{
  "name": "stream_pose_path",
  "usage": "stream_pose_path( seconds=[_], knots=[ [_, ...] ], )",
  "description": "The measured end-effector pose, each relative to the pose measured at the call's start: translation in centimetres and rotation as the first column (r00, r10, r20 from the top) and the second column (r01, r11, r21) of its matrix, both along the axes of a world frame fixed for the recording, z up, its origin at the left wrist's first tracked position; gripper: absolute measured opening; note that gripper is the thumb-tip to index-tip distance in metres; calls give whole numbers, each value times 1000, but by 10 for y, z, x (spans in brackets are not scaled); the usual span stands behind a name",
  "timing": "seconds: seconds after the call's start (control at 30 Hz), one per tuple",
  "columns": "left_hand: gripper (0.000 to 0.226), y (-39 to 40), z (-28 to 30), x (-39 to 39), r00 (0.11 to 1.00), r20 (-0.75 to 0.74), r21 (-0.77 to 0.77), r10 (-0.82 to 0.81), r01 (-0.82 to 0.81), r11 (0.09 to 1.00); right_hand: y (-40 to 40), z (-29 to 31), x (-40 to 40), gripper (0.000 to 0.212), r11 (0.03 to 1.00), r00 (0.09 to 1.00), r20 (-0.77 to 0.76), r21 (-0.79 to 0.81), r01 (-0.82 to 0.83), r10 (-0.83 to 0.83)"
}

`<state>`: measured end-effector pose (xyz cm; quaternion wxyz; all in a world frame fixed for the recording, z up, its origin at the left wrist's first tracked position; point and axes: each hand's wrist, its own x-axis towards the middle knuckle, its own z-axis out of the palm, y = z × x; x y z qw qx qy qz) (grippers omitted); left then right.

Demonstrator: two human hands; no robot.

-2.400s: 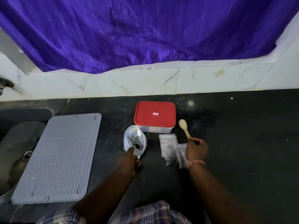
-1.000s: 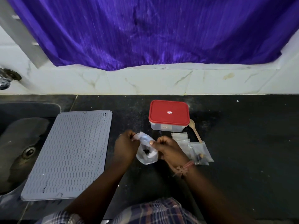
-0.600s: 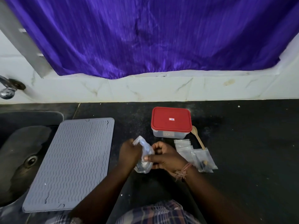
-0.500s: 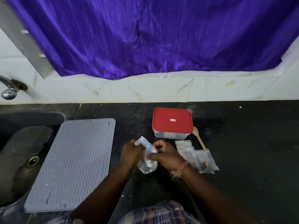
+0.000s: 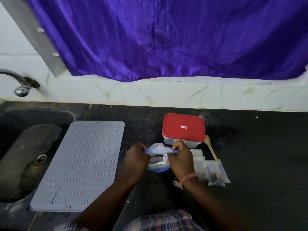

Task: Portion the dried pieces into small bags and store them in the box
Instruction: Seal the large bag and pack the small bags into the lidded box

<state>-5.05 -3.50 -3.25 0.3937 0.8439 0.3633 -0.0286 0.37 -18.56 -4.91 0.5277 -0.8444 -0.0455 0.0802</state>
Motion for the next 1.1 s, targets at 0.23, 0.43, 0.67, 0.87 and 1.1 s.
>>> stream_pose_path(
  seconds=[0.23,0.43,0.67,0.87,1.1],
  knots=[
    [25,12,-4,3,938,253,105,238,-271,957,11,5,-20,21,924,918,-102,50,-379,382],
    [18,-10,2,-11,987,159,101,-35,19,995,4,2,17,25,968,970,17,-52,245,-244],
    [24,-14,19,-11,900,425,294,-94,-39,955,-5,-5,5,51,981,955,282,-142,134,-90],
    [43,2,1,-14,831,553,134,58,-157,978,3,-3,-14,40,963,881,390,-136,-231,267],
    [25,-23,1,-21,625,737,-10,-258,392,920,-3,-2,34,35,856,908,-41,319,406,-416]
  ],
)
